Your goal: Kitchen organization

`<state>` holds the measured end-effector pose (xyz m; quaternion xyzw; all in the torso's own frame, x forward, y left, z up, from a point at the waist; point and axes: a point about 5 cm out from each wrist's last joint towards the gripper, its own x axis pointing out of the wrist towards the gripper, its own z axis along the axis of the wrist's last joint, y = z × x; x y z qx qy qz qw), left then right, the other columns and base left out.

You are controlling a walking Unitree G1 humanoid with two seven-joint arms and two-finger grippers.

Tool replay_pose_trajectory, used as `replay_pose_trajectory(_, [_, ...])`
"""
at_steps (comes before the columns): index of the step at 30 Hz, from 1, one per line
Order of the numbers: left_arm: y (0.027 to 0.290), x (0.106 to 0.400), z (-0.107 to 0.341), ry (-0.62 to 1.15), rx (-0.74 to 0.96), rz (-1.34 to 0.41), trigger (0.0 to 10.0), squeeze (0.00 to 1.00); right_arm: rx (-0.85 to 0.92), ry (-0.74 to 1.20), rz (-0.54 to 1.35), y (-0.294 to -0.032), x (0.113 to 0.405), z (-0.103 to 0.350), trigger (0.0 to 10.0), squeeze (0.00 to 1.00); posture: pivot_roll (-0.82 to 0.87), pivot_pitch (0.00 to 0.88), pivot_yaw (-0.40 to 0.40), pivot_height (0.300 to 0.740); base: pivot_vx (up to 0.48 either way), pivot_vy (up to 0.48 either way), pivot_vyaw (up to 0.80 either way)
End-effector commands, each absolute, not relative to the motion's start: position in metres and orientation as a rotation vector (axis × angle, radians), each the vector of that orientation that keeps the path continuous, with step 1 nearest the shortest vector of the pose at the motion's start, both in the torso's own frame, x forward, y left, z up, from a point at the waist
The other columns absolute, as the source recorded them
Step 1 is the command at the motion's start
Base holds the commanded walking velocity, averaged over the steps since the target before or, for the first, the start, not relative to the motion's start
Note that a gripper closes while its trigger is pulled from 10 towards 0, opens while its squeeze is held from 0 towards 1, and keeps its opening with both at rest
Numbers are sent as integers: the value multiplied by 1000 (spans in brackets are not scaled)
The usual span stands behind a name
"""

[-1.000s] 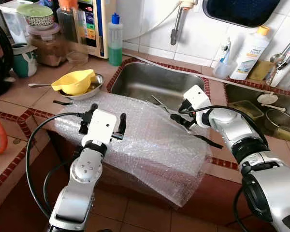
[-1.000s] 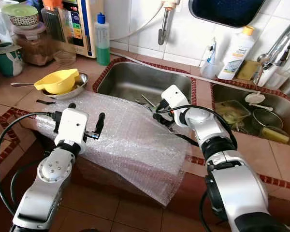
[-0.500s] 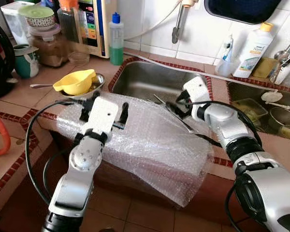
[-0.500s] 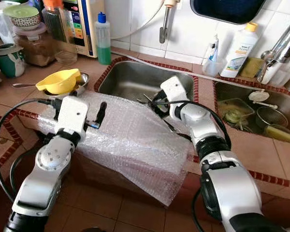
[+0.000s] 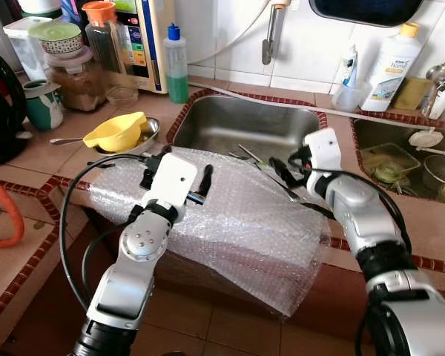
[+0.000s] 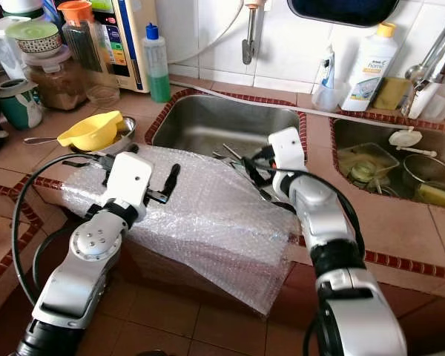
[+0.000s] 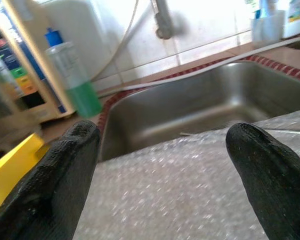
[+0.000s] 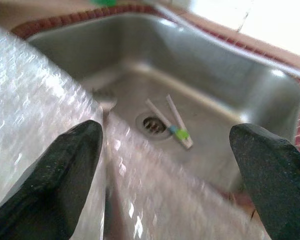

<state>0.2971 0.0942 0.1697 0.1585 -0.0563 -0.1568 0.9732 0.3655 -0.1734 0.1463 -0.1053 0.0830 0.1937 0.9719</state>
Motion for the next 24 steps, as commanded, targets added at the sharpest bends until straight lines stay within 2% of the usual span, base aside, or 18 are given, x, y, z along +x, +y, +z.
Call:
replay_pose_trajectory(1, [91, 300, 171, -124, 324, -336, 10000, 0, -268, 151, 388, -181, 363, 158, 10000, 0, 40, 8, 49, 740, 0, 0, 0])
replay_pose_trajectory(7, [89, 303, 173, -134, 317, -343, 10000, 0, -302, 193, 407, -193, 357, 158, 10000, 0, 23, 3, 47, 740, 0, 0, 0])
replay_pose_trajectory(8, [89, 304, 172, -134, 314, -343, 10000, 0, -293, 214, 418, -194, 356, 158, 9451, 0, 20, 2, 41, 740, 0, 0, 0])
replay_pose_trajectory(9, [89, 304, 172, -134, 314, -343, 10000, 0, -293, 214, 418, -194, 356, 158, 9451, 0, 20, 2, 41, 740, 0, 0, 0])
replay_pose_trajectory(10, [89, 305, 172, -135, 312, -342, 10000, 0, -288, 227, 444, -192, 354, 159, 9922, 0, 17, 2, 37, 740, 0, 0, 0])
replay_pose_trajectory(12, [88, 306, 171, -136, 309, -342, 10000, 0, -288, 231, 469, -190, 351, 161, 10000, 0, 18, 0, 32, 740, 0, 0, 0])
replay_pose_trajectory(19, [88, 307, 169, -137, 297, -326, 10000, 0, -226, 238, 584, -173, 347, 168, 10000, 0, 13, 0, 12, 740, 0, 0, 0])
replay_pose_trajectory(21, [87, 307, 169, -137, 290, -322, 10000, 0, -215, 273, 626, -168, 342, 162, 9804, 0, 12, 0, 4, 740, 0, 0, 0])
replay_pose_trajectory(22, [86, 307, 168, -136, 289, -321, 10000, 0, -207, 285, 635, -167, 341, 159, 9255, 0, 12, 0, 4, 740, 0, 0, 0])
replay_pose_trajectory(24, [85, 306, 168, -135, 284, -318, 10000, 0, -195, 318, 643, -167, 338, 152, 9490, 0, 13, 4, -2, 740, 0, 0, 0])
